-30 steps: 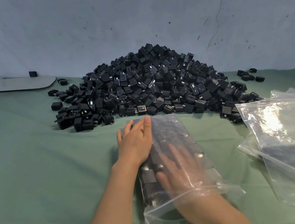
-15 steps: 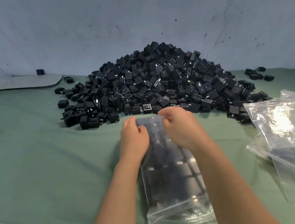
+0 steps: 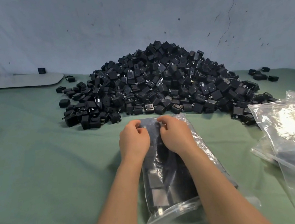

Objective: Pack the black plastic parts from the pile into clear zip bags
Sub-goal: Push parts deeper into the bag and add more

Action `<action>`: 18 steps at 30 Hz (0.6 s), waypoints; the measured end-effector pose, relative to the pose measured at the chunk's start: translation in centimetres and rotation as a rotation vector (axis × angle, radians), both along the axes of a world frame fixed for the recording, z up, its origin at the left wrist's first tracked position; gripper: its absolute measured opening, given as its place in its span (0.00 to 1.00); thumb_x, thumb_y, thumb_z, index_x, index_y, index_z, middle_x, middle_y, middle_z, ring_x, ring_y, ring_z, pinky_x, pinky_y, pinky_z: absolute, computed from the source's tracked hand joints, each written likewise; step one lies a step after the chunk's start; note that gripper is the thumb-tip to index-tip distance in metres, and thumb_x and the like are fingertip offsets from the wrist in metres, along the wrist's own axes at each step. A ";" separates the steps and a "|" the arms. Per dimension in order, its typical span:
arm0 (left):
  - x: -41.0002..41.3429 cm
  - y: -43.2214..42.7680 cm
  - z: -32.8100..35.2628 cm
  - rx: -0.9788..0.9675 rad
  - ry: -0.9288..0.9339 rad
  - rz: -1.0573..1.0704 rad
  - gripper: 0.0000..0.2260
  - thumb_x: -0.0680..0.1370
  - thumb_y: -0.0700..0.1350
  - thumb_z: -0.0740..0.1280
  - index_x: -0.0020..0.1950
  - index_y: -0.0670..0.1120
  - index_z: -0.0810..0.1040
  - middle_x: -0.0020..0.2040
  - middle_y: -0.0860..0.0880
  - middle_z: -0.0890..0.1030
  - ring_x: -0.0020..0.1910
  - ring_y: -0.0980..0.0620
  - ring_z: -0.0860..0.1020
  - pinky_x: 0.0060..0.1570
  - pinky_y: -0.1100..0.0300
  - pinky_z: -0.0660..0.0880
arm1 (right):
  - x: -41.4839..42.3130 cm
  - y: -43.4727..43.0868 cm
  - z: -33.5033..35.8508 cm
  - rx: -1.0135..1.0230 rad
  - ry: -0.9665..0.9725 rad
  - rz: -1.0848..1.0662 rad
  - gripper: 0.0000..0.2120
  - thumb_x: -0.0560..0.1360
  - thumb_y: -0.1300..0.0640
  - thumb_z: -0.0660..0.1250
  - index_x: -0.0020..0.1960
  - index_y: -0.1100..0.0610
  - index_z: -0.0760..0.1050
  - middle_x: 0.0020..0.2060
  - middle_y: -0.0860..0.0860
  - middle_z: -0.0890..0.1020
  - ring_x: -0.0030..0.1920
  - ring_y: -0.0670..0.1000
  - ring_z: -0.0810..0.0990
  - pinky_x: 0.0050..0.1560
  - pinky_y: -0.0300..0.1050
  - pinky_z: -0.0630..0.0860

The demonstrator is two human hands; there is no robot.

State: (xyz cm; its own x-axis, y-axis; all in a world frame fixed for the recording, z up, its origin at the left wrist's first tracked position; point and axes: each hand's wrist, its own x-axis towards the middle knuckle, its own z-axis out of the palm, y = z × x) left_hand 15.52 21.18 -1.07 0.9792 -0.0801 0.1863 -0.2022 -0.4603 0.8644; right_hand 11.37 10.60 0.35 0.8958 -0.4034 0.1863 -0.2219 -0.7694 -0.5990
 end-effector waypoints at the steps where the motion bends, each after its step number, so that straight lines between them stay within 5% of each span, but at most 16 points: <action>1: 0.0 0.0 0.0 -0.002 0.003 0.003 0.16 0.78 0.38 0.60 0.65 0.42 0.75 0.61 0.45 0.79 0.59 0.47 0.76 0.58 0.60 0.69 | 0.0 0.0 0.0 -0.007 0.011 0.004 0.18 0.79 0.60 0.55 0.68 0.52 0.71 0.60 0.52 0.79 0.58 0.54 0.77 0.54 0.44 0.71; 11: 1.4 -0.7 1.0 -0.111 0.013 0.039 0.15 0.78 0.38 0.59 0.64 0.43 0.73 0.67 0.46 0.70 0.64 0.49 0.70 0.61 0.62 0.63 | 4.6 -0.4 1.9 -0.077 0.098 -0.020 0.19 0.79 0.58 0.56 0.68 0.49 0.72 0.66 0.56 0.70 0.64 0.60 0.71 0.62 0.50 0.69; 18: 5.6 -1.0 2.1 -0.299 0.129 0.046 0.14 0.78 0.40 0.58 0.62 0.46 0.74 0.63 0.42 0.74 0.50 0.47 0.76 0.48 0.60 0.70 | 11.6 -0.4 1.9 -0.141 0.266 -0.006 0.19 0.77 0.60 0.60 0.68 0.54 0.69 0.67 0.55 0.69 0.65 0.59 0.70 0.63 0.54 0.71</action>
